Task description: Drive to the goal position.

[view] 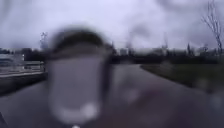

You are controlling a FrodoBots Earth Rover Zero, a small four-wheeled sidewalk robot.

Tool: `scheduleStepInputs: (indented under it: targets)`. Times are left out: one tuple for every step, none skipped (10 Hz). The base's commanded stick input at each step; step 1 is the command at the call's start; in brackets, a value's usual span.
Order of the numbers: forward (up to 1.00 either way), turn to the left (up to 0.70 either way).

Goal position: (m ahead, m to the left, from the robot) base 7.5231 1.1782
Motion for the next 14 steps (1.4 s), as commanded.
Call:
scheduleStepInputs:
  targets:
    - [0.70,0.00]
    - [0.70,0.00]
    - [0.70,0.00]
    - [0.70,0.00]
    - [0.50,0.00]
    - [0.00,0.00]
    - [0.00,0.00]
    - [0.00,0.00]
    - [0.00,0.00]
    - [0.00,0.00]
    - [0.00,0.00]
    - [0.00,0.00]
    - [0.00,0.00]
    - [0.00,0.00]
